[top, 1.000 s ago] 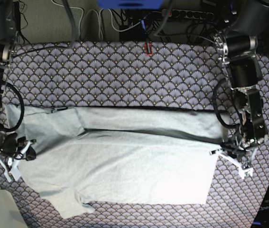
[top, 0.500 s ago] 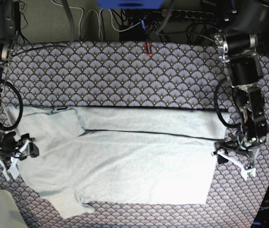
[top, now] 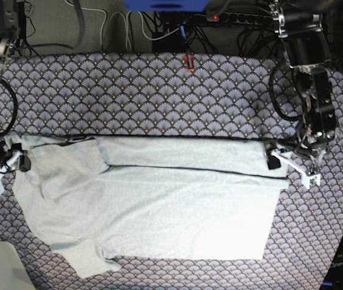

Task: Fold the T-shirt properly
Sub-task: 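Lower the folded edge onto the shirt and open both grippers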

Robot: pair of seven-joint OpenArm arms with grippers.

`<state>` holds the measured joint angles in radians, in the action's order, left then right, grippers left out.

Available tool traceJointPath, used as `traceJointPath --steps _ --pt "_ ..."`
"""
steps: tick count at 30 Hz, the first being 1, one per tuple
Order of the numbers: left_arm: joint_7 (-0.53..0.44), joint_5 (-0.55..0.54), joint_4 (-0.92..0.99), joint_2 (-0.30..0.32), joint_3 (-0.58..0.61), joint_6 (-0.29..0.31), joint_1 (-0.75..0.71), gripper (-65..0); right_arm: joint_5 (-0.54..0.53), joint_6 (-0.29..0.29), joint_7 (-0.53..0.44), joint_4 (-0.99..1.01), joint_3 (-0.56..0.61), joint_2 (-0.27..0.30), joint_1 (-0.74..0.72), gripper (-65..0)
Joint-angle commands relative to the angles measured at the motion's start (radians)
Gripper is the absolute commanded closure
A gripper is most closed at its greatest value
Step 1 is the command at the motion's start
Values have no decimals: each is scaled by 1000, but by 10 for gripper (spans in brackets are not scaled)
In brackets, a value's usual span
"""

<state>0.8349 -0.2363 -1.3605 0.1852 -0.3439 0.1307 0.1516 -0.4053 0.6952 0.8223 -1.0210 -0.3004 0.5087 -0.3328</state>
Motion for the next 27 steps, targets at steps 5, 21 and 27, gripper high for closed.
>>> traceJointPath --steps 5,21,27 --pt "-82 -31 -20 10 -4 -7 -2 -605 -22 3 -25 -19 -9 20 2 -325" --pt "-95 -41 161 -40 -129 -7 -4 -605 -22 3 -27 -19 -3 0 2 -325" --pt "-82 -44 152 -62 -131 1 -4 -605 -22 3 -27 -19 -1 -15 -2 -325"
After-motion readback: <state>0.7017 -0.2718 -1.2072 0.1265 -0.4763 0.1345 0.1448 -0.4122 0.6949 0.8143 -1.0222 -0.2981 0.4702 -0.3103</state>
